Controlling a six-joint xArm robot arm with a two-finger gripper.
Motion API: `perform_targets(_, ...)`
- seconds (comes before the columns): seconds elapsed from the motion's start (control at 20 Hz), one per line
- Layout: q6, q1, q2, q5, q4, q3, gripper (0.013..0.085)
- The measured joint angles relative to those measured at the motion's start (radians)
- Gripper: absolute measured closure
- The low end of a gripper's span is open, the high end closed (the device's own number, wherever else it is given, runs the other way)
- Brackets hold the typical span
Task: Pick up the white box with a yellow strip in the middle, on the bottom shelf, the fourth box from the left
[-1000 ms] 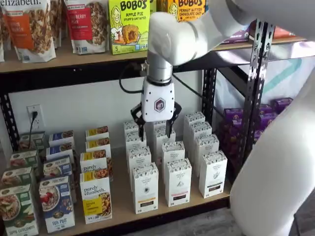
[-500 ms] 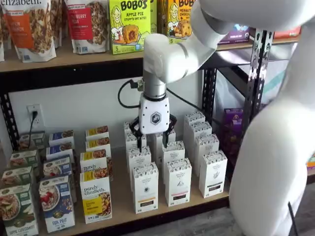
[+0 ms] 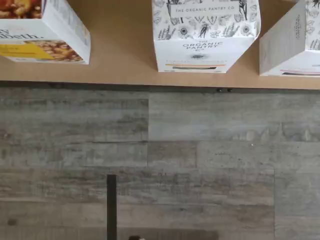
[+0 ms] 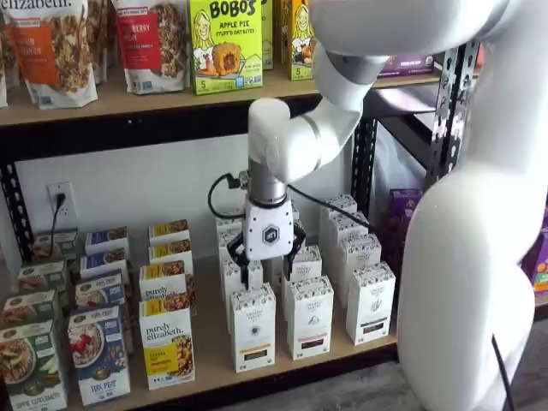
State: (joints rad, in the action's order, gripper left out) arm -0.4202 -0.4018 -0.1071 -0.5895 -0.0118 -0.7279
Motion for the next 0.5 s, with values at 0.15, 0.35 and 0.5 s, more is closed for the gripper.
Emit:
perform_targets(0.15, 0.001, 0.003, -0.044, 0.045, -0.003, -0.002, 0.0130)
perform_targets(0.35, 0.048, 0.003, -0.108, 0.086, 0.052, -0.011, 0.0130)
perform_targets(0.5, 0.048, 0.002, -0.150, 0.126, 0.050, -0.017, 0.0130)
